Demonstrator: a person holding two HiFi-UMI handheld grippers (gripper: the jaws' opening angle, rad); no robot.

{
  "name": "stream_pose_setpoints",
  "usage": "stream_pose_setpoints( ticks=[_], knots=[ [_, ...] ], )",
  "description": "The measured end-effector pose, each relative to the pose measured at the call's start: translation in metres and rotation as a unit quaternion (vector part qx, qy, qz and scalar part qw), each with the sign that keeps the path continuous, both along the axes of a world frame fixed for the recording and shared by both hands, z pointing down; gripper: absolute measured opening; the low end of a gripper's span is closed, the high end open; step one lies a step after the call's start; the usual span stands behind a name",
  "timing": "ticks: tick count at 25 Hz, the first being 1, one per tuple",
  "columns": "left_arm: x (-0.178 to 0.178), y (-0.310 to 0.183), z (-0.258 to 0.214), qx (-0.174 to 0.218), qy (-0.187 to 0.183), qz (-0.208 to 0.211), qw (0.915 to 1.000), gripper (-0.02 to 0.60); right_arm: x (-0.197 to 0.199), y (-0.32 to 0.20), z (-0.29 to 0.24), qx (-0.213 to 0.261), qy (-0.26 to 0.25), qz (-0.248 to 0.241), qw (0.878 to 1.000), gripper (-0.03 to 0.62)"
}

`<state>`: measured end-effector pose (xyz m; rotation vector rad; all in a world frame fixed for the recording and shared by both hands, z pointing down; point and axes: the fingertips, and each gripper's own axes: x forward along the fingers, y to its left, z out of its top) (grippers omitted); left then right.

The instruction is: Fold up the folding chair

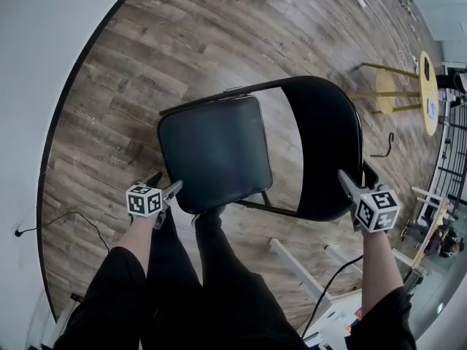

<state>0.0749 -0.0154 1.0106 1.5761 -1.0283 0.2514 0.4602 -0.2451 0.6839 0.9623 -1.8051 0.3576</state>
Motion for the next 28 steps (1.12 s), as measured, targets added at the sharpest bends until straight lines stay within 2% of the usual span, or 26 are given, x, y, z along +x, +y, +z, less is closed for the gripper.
stream_pose_setpoints(
  ticks=[5, 9, 13, 18, 28],
  knots=[
    [0.000, -0.005, 0.018, 0.002, 0.028, -0.019, 0.9994, 0.394, 0.001, -0.002, 0.012, -0.012, -0.010, 0.008, 1.000, 0.305],
    [0.006, -0.007, 0.028, 0.006, 0.052, -0.022, 0.9984, 0.396, -0.004, -0.004, 0.016, -0.022, -0.009, -0.002, 1.000, 0.305],
    [0.011, -0.013, 0.032, 0.017, 0.081, -0.025, 0.9963, 0.408, -0.012, -0.004, 0.020, -0.040, -0.029, -0.001, 0.999, 0.305],
    [0.019, -0.016, 0.042, 0.028, 0.101, 0.000, 0.9945, 0.410, -0.015, -0.005, 0.020, -0.053, -0.038, 0.002, 0.998, 0.305],
    [0.035, -0.022, 0.046, 0.064, 0.160, 0.021, 0.9848, 0.405, -0.013, 0.002, 0.027, -0.092, -0.015, 0.003, 0.996, 0.296]
  ],
)
